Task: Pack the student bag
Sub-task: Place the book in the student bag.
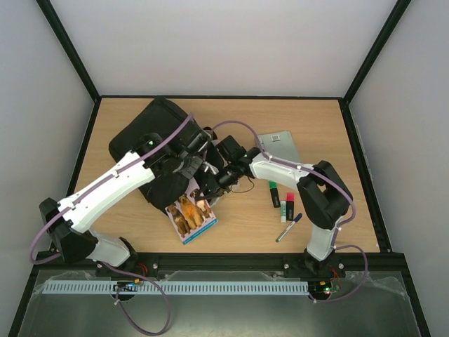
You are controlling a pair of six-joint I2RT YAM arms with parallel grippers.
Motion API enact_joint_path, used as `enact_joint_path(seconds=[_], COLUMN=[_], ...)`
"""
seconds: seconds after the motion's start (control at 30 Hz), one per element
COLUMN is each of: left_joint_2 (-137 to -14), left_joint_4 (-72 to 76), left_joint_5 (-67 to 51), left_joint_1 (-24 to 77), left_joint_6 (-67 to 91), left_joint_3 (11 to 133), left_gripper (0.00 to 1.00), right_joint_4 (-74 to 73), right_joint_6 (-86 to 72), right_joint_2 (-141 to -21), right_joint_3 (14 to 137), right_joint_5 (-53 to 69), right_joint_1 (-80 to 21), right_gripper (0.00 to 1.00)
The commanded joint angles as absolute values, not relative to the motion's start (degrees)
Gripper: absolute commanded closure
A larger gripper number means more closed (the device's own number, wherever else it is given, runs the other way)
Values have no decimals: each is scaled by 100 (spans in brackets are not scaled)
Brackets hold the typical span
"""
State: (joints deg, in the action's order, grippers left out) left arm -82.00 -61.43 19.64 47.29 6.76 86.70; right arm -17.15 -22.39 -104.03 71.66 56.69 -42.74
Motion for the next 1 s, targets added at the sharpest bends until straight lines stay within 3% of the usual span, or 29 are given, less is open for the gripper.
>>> enact_joint_path(seconds=[0.0,0.43,0.73,0.97], left_joint_2=[-7744,-7697,-7683,-7563], left_joint_4=[-6044,-5999,-5898,-5860], left_joint_5=[1861,1802,1863,1958], left_joint_1=[4790,4798,4794,4783], left_joint_6=[546,468,413,509], left_joint_3=[8961,8623,8478,8156], left_gripper=[98,98,98,98], right_joint_4=[-1589,-2257,-2575,-2886], right_joint_6=[-2736,-2192,-1785,-1060], right_joint_2=[-10820,-10986,-10182,-9385], right_joint_3=[6687,7453,7268,6935], right_joint_5=[5411,5048,4051,2927], right_joint_1=[-4236,-4219,-4201,-4201], right_gripper=[99,98,56,45])
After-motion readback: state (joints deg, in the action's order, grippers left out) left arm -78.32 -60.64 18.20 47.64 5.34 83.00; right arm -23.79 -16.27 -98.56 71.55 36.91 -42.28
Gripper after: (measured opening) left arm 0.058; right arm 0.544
